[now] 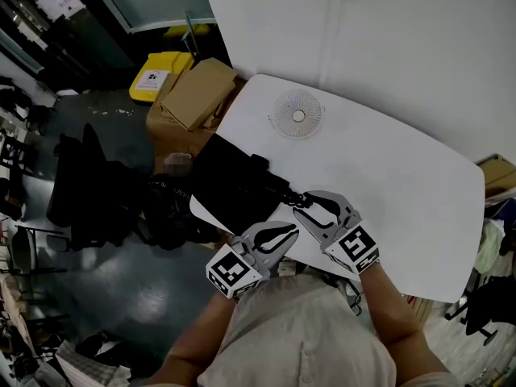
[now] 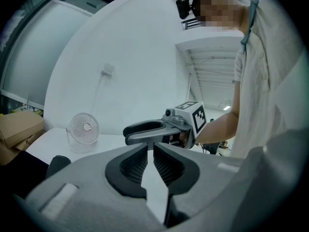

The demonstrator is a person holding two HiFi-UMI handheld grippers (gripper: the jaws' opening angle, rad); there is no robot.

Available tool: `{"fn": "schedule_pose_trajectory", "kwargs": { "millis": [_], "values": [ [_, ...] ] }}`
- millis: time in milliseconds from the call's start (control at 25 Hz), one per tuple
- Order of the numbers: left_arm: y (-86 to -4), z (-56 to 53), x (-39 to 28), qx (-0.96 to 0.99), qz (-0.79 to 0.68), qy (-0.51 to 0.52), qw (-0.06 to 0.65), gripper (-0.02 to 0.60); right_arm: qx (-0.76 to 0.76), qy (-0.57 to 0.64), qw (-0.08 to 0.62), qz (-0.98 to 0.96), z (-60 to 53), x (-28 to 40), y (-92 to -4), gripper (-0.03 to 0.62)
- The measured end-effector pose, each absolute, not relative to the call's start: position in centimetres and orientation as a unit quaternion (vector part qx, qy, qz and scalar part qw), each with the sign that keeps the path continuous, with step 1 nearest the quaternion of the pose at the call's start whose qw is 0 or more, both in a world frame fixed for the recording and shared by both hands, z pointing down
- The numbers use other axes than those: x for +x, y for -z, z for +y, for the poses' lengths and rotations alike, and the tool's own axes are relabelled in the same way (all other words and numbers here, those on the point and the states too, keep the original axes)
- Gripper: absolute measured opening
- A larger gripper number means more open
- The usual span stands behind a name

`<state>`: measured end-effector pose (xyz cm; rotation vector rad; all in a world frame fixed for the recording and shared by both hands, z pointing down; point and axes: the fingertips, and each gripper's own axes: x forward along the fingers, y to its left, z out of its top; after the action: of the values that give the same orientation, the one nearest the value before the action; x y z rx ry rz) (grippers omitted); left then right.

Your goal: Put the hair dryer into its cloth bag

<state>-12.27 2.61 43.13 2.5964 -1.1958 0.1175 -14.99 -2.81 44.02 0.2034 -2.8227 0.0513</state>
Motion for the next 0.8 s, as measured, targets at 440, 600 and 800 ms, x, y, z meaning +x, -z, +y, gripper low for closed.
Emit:
{"fn": "schedule_pose_trajectory", "kwargs": {
  "millis": [440,600,800],
  "values": [
    [-44.7,2.0,-12.6,0.902,-0.402,-0.064,0.147,0.023,0.028,-0.025,0.218,-0.975,-3.8,-18.1,-48.3,0.184],
    [-45.5,1.9,-13.1,0.899,-0.404,-0.069,0.152,0.023,0.014,-0.034,0.252,-0.967,-4.2,-19.2,-51.3,0.200],
    [-45.8,2.1,-13.6,0.899,-0.402,-0.075,0.158,0.023,-0.002,-0.028,0.297,-0.954,-4.3,-20.9,-54.3,0.219]
  ]
}}
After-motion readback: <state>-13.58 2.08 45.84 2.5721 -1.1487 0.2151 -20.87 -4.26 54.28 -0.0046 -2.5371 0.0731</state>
